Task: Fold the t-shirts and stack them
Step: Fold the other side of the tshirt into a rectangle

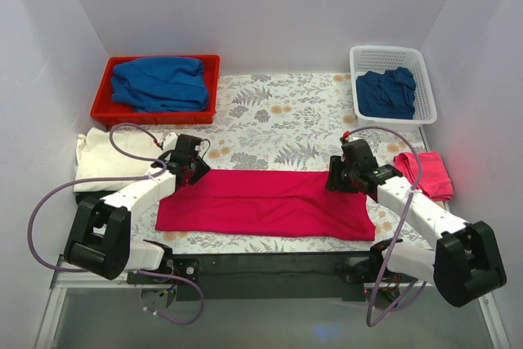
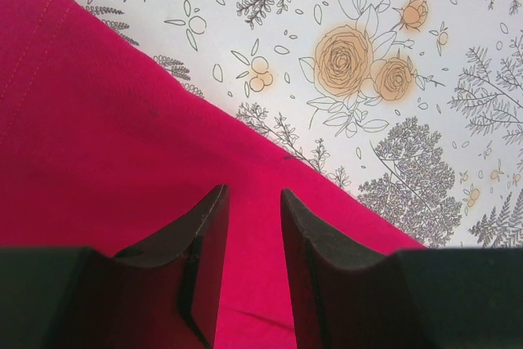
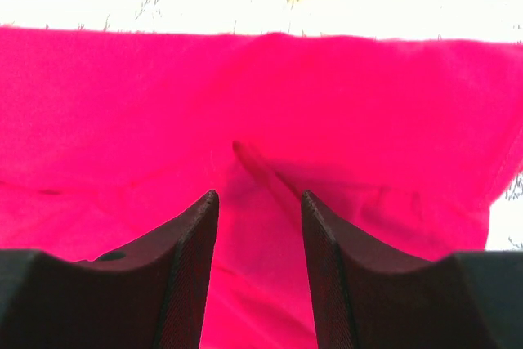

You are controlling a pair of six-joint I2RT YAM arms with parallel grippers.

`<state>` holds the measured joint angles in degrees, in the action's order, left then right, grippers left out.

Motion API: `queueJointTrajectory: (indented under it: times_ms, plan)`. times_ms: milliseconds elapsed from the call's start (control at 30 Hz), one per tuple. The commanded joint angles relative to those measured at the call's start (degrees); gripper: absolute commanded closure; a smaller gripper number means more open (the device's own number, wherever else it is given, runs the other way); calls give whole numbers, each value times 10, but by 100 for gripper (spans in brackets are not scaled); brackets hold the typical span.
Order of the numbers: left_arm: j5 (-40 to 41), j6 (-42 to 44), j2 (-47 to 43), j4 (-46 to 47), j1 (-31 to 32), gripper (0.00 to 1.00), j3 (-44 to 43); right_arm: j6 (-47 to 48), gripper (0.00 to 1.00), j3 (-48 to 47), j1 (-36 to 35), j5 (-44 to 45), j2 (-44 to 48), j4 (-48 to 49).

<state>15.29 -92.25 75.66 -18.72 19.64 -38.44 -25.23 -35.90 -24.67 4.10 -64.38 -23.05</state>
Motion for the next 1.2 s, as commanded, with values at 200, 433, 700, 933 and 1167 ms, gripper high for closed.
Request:
queueJointTrajectory:
  times_ms: [200,433,700,933,1167]
  plan:
    - [3,14,-4,9,3,69,-16,9,49,-30,-1,14,-51,71]
    - [4,13,1,9,3,69,-17,12,50,-18,-2,3,-74,102]
    - [10,13,-4,6,2,70,-15,10,70,-1,-2,-12,-81,115]
    - [7,11,-3,5,2,70,-14,12,99,0,-2,-19,-37,95]
    - [9,8,-6,5,3,70,-9,20,69,-3,-4,-19,-40,86]
